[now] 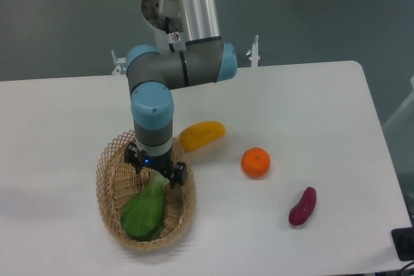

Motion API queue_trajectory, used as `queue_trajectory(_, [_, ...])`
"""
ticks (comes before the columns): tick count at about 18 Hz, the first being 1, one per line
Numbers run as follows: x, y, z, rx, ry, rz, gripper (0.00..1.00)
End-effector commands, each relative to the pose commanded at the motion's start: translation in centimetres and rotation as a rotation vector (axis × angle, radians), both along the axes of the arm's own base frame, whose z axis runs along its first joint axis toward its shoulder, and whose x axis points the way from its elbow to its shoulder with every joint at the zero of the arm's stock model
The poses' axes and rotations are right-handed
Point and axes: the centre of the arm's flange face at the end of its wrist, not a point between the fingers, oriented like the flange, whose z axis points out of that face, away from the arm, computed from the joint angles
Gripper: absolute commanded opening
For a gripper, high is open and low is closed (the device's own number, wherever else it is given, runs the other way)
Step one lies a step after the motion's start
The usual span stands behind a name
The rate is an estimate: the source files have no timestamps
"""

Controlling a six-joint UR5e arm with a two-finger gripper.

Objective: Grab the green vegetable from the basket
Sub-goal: 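Lower the gripper and close it on the bok choy stem, then lift the bok choy out of the basket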

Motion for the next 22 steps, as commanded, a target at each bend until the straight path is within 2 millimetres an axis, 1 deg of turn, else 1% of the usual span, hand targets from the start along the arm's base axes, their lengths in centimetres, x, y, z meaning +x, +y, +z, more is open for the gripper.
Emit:
queue_trajectory(3, [0.0, -0.1, -0.1, -0.005, 0.008, 0.020, 1.00])
queue_trajectory(4, [-0.1, -0.1, -0.1, -0.009, 0.015, 0.036, 0.98])
queue_trajectory(5, [-0.2, -0.1, -0.1, -0.014, 0.021, 0.055, 0.83])
queue_trajectory(6, [-0.2, -0.1, -0.1, -0.016, 0.025, 0.067, 0.72])
queue_trajectory(7, [-0.1, -0.1, -0.1, -0.016, 0.027, 0.067, 0.68])
queue_trajectory(8, [-0.1, -0.1, -0.1, -0.017, 0.028, 0.067, 0.62])
queue_trajectory(9, [-0.1, -0.1, 0.0, -0.016, 0.029, 0.067, 0.52])
queue_trajectory(12, [-0.1, -0.1, 0.3, -0.012, 0.032, 0.065, 0.39])
queue_trajectory(16, [-0.2, -0.1, 1.0, -0.001, 0.040, 0.060, 0.30])
queue_trajectory(17, [-0.4, 0.0, 1.6, 0.009, 0.044, 0.062, 0.29])
queue_trajectory(18, [-0.7, 0.1, 2.5, 0.025, 0.051, 0.065, 0.28])
queue_trajectory(19, [-1.0, 0.0, 3.1, 0.034, 0.057, 0.066, 0.26])
queue_trajectory(20, [-1.8, -0.3, 4.0, 0.047, 0.064, 0.080, 0.26])
queue_trajectory(21, [-2.7, -0.7, 5.7, 0.073, 0.075, 0.096, 0.26])
queue_trajectory(22, [-3.4, -1.0, 6.6, 0.088, 0.083, 0.102, 0.26])
